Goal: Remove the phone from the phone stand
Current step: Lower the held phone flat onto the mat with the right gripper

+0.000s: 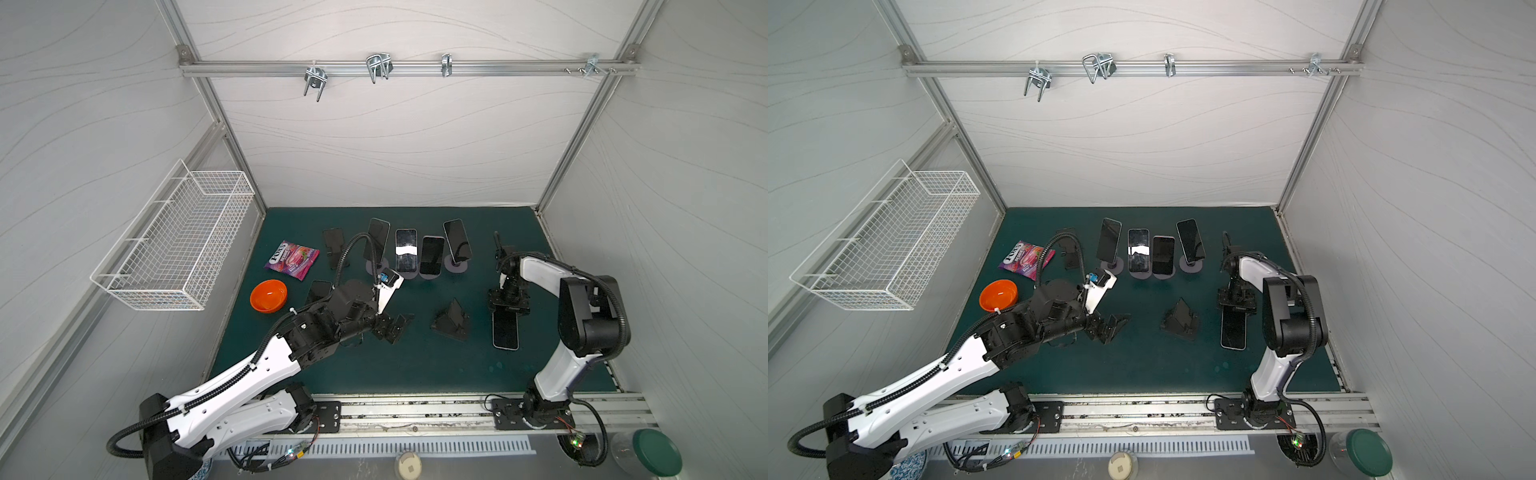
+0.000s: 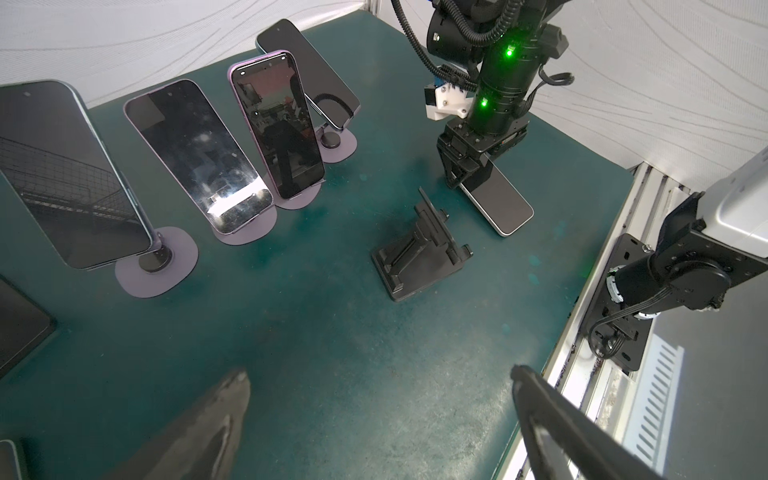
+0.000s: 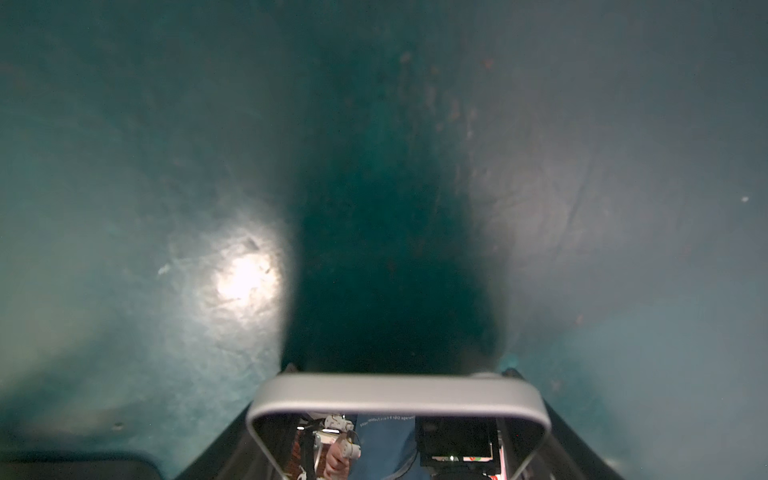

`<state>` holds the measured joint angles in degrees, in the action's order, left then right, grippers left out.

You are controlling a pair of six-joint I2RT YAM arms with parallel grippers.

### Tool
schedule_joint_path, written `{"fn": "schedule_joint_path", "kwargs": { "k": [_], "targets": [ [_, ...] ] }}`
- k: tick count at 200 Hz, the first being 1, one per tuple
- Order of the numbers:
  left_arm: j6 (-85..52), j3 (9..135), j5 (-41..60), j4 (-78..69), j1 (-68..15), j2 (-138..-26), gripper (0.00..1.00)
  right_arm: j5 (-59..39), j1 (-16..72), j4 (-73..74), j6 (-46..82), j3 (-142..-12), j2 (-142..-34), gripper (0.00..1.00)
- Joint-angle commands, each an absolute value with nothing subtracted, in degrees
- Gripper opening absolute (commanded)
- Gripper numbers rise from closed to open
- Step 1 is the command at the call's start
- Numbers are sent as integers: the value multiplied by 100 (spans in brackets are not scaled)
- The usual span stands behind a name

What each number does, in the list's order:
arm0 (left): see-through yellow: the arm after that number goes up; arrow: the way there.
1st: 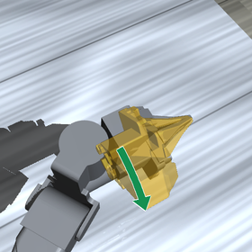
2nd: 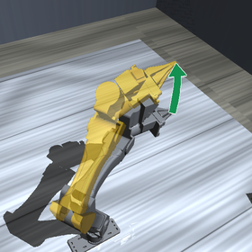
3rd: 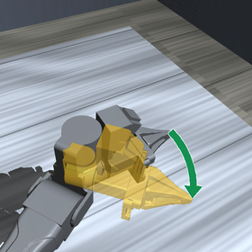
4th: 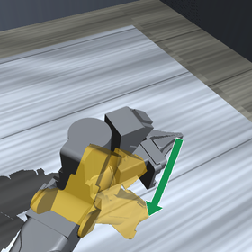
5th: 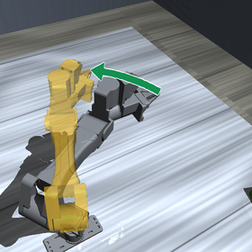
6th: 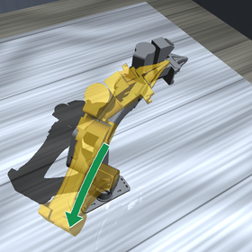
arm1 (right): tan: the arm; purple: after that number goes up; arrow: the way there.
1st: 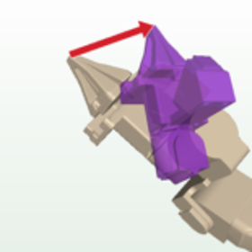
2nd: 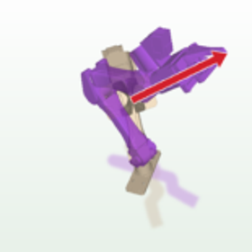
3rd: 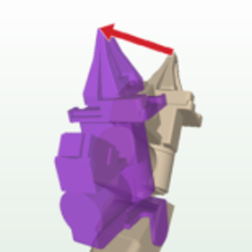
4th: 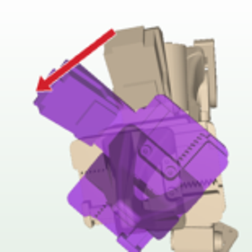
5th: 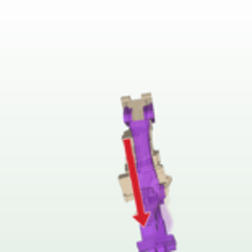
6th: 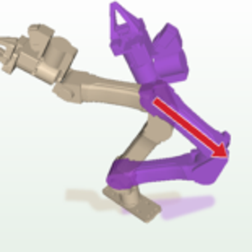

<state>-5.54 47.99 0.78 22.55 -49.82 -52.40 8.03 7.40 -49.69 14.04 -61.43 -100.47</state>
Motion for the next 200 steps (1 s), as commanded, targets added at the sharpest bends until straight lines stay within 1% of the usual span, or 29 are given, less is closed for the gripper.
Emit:
{"fn": "schedule_joint_path", "kwargs": {
  "k": [1, 24, 52, 74, 89, 98, 111, 139, 159, 185, 200],
  "targets": [
    [-645, 4808, -8, 2204, -5005, -5168, 99, 756, 712, -5071, 1527, -6106, -10154, 5],
    [-694, 4823, -10, 2206, -5001, -5177, 99, 764, 719, -5024, 1544, -6057, -10151, 10],
    [-686, 4884, -35, 2304, -5001, -5186, 99, 833, 721, -4924, 1573, -5970, -10176, 21],
    [-686, 4913, -147, 2395, -5003, -5123, 99, 825, 720, -4876, 1603, -5950, -10261, 28],
    [-733, 4879, -210, 2405, -5001, -5032, 99, 770, 729, -4839, 1608, -5933, -10313, 35],
    [-768, 4844, -236, 2406, -5002, -4974, 99, 746, 733, -4806, 1608, -5909, -10326, 43],
    [-815, 4807, -263, 2419, -5004, -4911, 99, 679, 730, -4756, 1606, -5872, -10361, 52],
    [-845, 4801, -306, 2519, -5006, -4865, 99, 574, 733, -4721, 1601, -5871, -10431, 61],
    [-880, 4841, -308, 2491, -5005, -4918, 99, 519, 737, -4694, 1594, -5880, -10411, 76],
    [-756, 5107, -249, 2570, -5002, -5151, 99, 526, 721, -4599, 1625, -5818, -10337, 84],
    [-695, 5314, -244, 2689, -5003, -5310, 99, 513, 703, -4546, 1678, -5777, -10302, 87]
  ]
}}
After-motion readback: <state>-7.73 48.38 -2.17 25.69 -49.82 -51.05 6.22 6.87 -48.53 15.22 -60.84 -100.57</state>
